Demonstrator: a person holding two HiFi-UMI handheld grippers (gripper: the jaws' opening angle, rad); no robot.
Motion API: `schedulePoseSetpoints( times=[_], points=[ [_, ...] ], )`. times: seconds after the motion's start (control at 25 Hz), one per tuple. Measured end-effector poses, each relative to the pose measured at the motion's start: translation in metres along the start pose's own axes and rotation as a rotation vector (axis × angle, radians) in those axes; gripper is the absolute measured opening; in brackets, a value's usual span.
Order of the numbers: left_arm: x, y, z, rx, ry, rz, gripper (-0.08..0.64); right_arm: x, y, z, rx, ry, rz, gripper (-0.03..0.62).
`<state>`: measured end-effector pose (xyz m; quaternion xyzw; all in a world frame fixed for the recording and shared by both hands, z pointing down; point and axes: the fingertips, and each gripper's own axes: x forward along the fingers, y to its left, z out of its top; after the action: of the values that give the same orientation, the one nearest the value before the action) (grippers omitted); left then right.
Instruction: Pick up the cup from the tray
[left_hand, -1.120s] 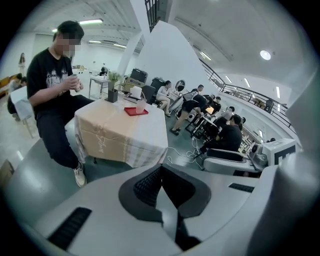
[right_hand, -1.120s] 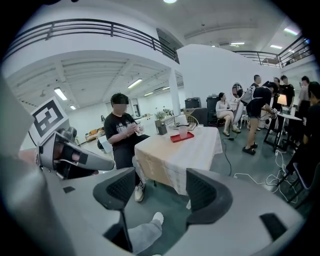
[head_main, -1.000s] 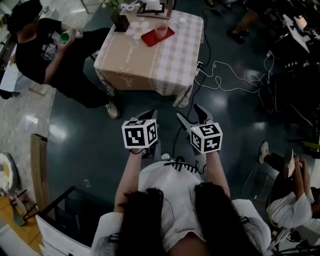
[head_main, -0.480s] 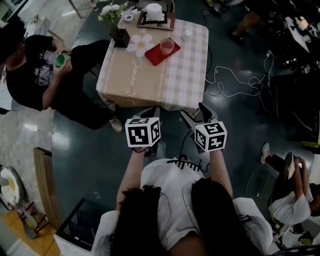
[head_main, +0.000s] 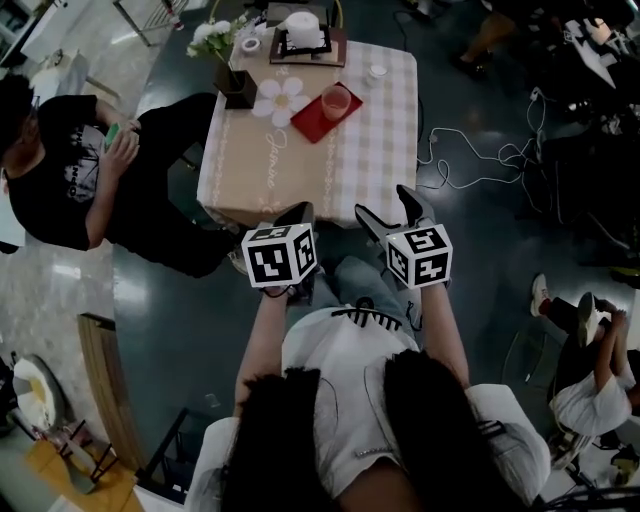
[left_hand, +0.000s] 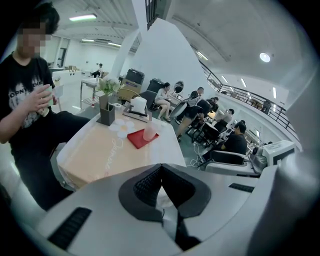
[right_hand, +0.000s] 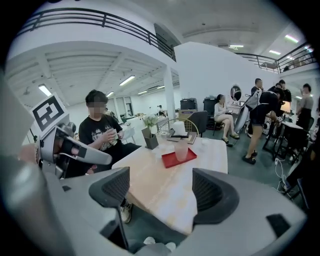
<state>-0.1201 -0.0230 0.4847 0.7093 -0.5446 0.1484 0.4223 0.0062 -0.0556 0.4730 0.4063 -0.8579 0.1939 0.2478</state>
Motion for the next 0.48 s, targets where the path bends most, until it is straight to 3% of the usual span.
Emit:
schedulePoseSetpoints(
  times=[0.24,0.48],
  points=[
    [0.012,0.012,0.021,-0.008,-0.011,0.006,0.006,0.021,-0.021,0.029,-0.045,-0.044,-0.067,0.38],
    [0.027,0.037,0.045,-0.054,-0.021,0.053,0.006,0.062,-0.038,0.055,-0.071,-0.026,-0.032,0.385]
  ],
)
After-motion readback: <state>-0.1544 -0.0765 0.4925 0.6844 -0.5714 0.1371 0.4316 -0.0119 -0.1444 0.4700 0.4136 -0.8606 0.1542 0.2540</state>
